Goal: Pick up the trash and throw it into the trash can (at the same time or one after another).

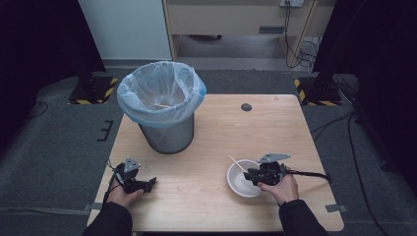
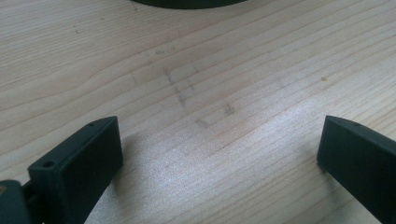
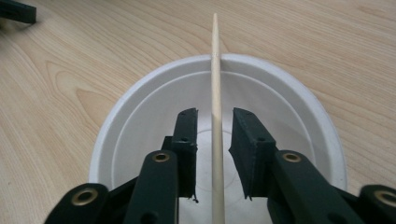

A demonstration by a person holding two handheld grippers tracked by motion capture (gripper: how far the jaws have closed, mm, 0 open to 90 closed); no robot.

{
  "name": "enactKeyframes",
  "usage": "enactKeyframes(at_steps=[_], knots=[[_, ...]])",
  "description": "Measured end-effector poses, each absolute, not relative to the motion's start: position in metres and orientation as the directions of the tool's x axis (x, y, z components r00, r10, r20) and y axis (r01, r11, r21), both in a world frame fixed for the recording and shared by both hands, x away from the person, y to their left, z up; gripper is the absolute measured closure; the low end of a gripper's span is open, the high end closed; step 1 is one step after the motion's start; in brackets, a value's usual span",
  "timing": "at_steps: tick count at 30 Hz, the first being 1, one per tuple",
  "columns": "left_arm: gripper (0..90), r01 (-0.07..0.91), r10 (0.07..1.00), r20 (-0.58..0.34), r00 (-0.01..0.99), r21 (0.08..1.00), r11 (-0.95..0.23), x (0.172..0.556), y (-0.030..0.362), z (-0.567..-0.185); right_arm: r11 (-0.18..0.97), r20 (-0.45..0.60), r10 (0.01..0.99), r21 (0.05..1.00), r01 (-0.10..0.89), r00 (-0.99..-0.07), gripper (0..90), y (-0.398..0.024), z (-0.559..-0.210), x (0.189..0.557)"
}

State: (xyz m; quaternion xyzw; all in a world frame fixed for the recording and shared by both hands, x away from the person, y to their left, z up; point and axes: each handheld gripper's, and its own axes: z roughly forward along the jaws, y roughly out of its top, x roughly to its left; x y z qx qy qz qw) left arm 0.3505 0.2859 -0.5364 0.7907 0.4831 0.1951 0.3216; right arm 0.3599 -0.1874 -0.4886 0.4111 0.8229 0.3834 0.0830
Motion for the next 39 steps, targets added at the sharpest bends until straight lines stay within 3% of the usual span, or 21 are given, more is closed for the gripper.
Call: enactKeyframes(at_steps=[8,15,25,39], knots=[[0.0,0.638,0.889,-0.002,0.457,0.697,-0.326,0.350,0.286,-0.536,0.382,0.175,0.744,0.680,0.626,-0.645,84.7,-0.188,-0.491,0.361],[0.0,0.639,0.889,-0.002,0.457,0.697,-0.326,0.350,0.286,-0.536,0.320,0.206,0.747,0.723,0.612,-0.633,85.5,-0.193,-0.480,0.361],[0.0,0.639,0.889,-0.002,0.457,0.697,-0.326,0.350,0.286,-0.536,0.166,0.249,0.746,0.829,0.534,-0.618,85.4,-0.200,-0.454,0.361],[0.0,0.638,0.889,-0.003,0.457,0.697,-0.326,0.350,0.286,-0.536,-0.033,0.256,0.714,0.942,0.334,-0.652,85.3,-0.204,-0.397,0.360]])
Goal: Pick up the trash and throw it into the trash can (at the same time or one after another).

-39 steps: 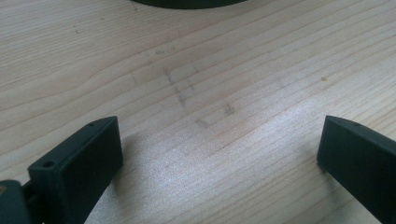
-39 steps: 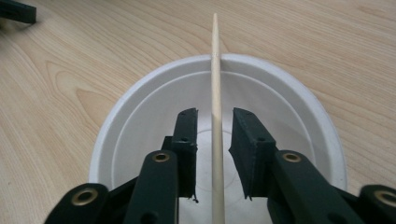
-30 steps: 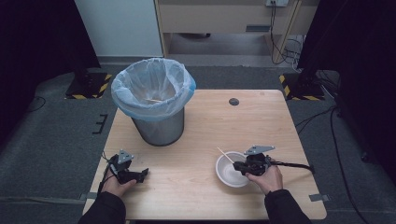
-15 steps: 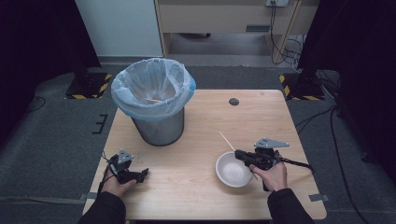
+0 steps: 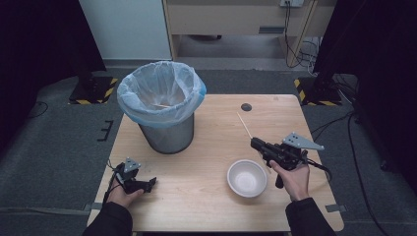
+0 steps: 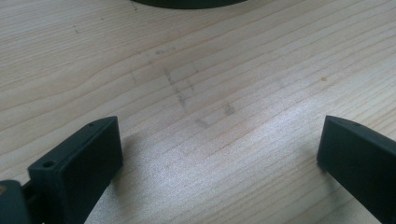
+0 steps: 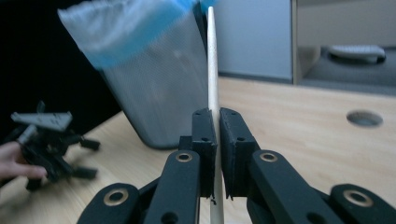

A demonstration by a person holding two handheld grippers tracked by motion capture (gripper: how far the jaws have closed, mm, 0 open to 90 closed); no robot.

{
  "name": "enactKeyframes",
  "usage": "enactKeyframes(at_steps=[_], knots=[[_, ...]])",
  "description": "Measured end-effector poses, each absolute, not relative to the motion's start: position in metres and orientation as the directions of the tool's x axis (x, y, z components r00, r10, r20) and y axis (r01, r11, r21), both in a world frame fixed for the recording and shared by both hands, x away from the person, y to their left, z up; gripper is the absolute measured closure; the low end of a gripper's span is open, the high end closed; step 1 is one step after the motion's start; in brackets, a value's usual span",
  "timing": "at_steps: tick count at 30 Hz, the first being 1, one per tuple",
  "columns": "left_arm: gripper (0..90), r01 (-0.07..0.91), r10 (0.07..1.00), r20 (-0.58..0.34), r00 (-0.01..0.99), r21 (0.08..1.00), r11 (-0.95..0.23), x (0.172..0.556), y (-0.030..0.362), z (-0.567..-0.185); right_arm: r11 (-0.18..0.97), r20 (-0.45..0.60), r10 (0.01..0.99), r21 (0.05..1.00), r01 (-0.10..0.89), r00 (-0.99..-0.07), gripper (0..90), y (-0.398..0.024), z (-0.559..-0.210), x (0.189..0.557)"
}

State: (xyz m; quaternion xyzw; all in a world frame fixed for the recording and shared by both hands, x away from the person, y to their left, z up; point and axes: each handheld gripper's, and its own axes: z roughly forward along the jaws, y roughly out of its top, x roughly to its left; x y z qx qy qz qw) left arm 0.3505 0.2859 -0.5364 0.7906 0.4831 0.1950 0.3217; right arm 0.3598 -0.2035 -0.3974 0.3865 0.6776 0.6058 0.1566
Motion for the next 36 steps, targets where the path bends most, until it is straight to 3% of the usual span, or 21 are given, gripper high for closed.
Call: enactKeyframes(at_steps=[18,36], knots=[[0.0,0.638,0.889,-0.003,0.457,0.697,-0.326,0.350,0.286,-0.536,-0.180,0.228,0.680,0.973,0.143,-0.697,85.5,-0.179,-0.312,0.379],[0.0,0.639,0.889,-0.003,0.457,0.697,-0.326,0.350,0.286,-0.536,-0.173,0.172,0.687,0.982,0.072,-0.706,85.5,-0.136,-0.263,0.413]])
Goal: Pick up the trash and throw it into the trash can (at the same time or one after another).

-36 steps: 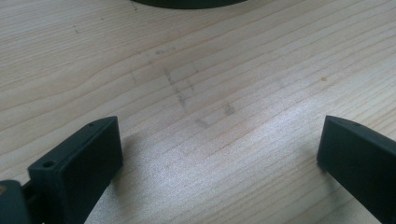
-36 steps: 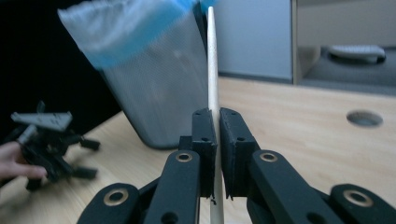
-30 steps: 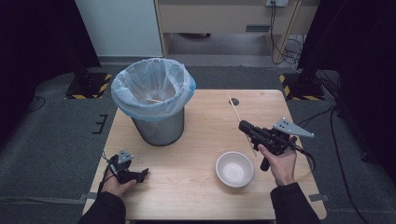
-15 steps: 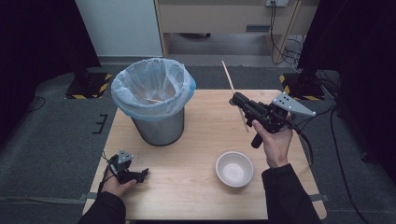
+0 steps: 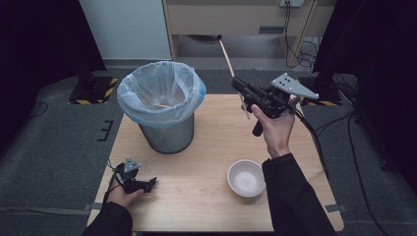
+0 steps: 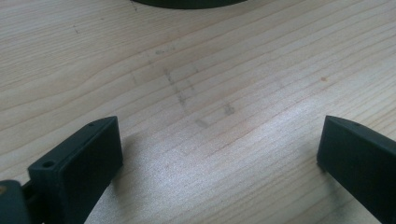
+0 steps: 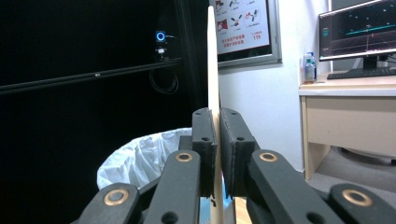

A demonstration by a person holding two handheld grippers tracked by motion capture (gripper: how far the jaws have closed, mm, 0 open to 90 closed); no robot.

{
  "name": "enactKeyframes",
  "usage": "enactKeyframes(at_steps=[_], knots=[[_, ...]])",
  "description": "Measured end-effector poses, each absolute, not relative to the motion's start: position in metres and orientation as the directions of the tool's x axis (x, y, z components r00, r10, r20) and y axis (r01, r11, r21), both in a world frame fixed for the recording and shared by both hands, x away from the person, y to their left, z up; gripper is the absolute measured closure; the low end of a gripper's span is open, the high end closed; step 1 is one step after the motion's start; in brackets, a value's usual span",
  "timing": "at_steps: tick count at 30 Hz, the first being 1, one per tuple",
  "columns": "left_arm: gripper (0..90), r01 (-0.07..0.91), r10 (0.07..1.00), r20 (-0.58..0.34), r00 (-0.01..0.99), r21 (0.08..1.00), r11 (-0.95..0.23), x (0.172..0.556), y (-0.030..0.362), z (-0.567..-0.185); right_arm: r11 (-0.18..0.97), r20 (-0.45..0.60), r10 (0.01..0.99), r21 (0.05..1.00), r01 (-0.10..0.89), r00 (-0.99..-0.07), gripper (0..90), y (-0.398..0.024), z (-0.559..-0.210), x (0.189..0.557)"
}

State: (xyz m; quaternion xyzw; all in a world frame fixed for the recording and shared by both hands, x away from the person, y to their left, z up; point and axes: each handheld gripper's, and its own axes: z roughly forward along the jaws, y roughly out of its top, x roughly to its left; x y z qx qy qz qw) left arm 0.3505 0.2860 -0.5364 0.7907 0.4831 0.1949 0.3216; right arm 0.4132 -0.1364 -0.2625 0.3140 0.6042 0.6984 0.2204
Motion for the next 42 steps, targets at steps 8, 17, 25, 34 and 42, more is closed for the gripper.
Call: enactKeyframes(at_steps=[8,17,25,34,42], knots=[[0.0,0.638,0.890,-0.003,0.455,0.698,-0.324,0.350,0.286,-0.536,-0.182,0.170,0.682,0.982,0.060,-0.711,85.5,-0.116,-0.249,0.428],[0.0,0.638,0.890,-0.004,0.456,0.699,-0.324,0.351,0.286,-0.537,-0.183,0.167,0.674,0.981,0.056,-0.719,85.5,-0.096,-0.241,0.444],[0.0,0.638,0.890,-0.004,0.456,0.698,-0.324,0.351,0.286,-0.536,-0.180,0.168,0.670,0.982,0.061,-0.723,85.5,-0.077,-0.238,0.458],[0.0,0.638,0.890,-0.004,0.456,0.698,-0.324,0.351,0.286,-0.536,-0.187,0.175,0.663,0.980,0.065,-0.728,85.6,-0.060,-0.238,0.474],[0.0,0.638,0.890,-0.003,0.457,0.698,-0.325,0.351,0.286,-0.536,-0.184,0.182,0.640,0.980,0.081,-0.747,85.6,-0.035,-0.239,0.488]])
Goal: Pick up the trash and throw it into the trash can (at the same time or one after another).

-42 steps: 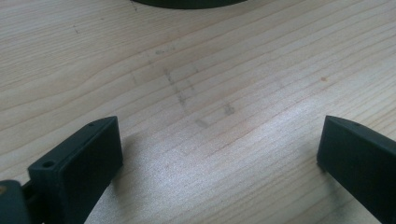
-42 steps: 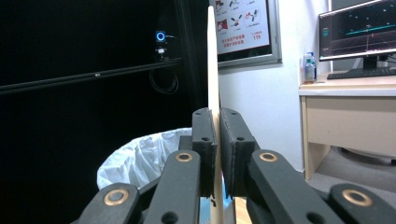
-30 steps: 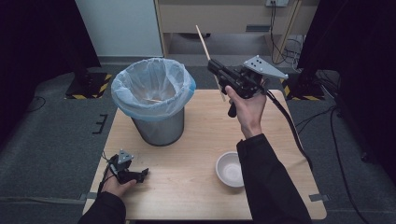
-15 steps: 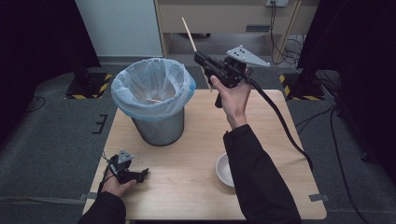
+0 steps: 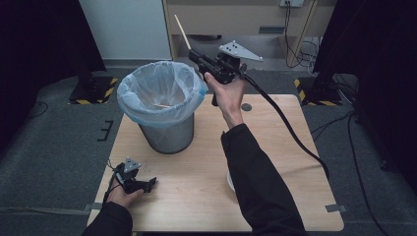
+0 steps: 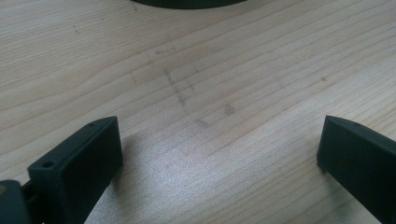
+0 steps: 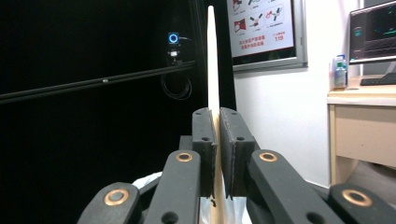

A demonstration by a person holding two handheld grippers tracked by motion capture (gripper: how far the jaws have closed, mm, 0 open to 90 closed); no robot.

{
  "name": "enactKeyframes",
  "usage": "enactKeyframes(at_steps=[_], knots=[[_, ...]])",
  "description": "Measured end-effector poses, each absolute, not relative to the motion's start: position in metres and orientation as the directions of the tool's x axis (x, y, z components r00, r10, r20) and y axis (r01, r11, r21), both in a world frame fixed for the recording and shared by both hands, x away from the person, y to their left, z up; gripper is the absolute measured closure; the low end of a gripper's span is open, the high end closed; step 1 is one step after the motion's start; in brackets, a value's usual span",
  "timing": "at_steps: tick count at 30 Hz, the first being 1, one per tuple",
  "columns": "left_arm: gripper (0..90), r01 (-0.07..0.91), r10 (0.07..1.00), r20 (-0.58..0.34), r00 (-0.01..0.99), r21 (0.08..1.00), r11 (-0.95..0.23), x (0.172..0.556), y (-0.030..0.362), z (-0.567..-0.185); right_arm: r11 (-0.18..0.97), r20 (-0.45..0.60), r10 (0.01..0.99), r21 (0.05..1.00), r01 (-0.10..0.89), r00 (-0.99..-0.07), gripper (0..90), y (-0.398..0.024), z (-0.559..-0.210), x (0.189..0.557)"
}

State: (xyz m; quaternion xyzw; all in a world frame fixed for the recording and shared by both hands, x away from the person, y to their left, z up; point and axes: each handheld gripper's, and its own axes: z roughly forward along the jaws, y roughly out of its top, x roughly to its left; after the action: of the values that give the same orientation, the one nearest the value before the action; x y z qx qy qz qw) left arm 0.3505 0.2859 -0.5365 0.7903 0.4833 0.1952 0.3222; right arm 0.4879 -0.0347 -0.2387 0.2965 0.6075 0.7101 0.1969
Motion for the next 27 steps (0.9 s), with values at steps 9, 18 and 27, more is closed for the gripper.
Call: enactKeyframes(at_steps=[9,18,27], knots=[[0.0,0.637,0.888,-0.002,0.460,0.698,-0.328,0.351,0.286,-0.536,-0.163,0.178,0.620,0.982,0.096,-0.764,85.6,-0.006,-0.239,0.502],[0.0,0.636,0.887,-0.002,0.461,0.698,-0.329,0.351,0.286,-0.536,-0.149,0.201,0.607,0.979,0.138,-0.769,85.5,0.021,-0.248,0.518],[0.0,0.636,0.887,-0.002,0.462,0.698,-0.329,0.351,0.286,-0.536,-0.070,0.195,0.608,0.979,0.193,-0.770,72.4,0.046,-0.265,0.528]])
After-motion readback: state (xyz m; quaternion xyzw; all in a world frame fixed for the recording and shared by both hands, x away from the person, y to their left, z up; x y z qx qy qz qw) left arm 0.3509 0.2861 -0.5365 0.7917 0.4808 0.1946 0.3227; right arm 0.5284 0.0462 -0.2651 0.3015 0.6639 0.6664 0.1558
